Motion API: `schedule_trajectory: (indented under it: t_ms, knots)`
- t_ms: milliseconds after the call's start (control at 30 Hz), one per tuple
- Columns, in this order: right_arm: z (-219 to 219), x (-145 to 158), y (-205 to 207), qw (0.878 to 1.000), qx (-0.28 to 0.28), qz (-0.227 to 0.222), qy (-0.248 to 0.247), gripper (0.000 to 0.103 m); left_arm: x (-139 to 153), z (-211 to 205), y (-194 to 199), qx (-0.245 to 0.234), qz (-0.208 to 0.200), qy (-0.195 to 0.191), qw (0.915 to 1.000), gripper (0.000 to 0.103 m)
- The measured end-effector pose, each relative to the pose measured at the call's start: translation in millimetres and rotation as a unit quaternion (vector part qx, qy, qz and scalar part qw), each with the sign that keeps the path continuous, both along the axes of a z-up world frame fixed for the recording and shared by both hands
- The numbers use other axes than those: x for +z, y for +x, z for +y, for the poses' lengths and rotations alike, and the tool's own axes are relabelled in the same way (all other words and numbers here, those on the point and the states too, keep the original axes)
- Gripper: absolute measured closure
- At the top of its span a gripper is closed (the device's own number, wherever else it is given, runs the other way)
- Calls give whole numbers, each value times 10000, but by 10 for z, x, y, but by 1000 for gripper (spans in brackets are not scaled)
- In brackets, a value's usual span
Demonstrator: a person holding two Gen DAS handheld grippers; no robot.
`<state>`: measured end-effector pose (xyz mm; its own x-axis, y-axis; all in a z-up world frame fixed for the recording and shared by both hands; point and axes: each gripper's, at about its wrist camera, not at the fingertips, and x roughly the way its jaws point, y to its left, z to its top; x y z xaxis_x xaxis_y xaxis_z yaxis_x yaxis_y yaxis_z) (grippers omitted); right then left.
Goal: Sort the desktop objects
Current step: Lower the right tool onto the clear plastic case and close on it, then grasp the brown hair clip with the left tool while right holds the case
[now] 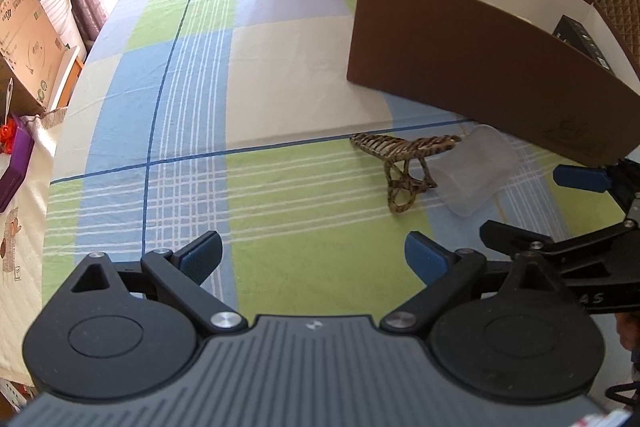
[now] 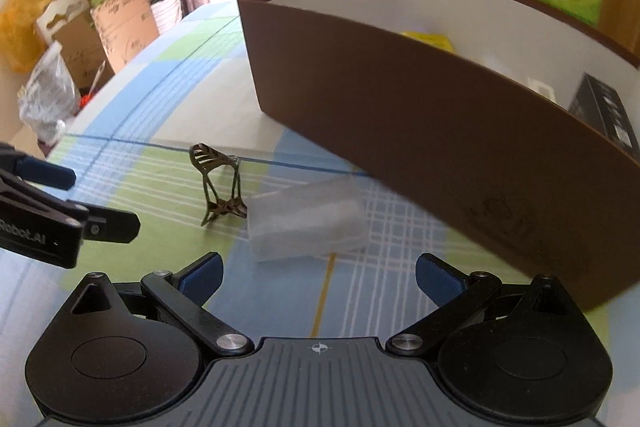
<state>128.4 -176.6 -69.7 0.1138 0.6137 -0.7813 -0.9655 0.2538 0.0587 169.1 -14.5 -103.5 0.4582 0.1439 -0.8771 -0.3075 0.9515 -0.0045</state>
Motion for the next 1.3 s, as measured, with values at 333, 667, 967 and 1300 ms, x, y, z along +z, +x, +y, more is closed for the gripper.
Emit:
schedule_trajectory:
  t_ms: [333, 667, 967, 1300]
  knots:
    - [184, -174, 24, 9990, 301, -330, -15, 33, -60, 8, 143, -92, 15, -79, 9999, 7]
    - [-53, -130, 324, 9992, -264, -265, -160, 33, -128, -201, 355, -310, -385, -355, 9981, 8]
    - [-214, -97, 423, 9983, -501, -171, -235, 33, -305, -255, 574, -251, -746, -138, 9968, 43]
    - [-252, -74, 409, 9982, -513, -192, -251, 32, -310, -22, 342, -461, -904, -214, 9946, 71]
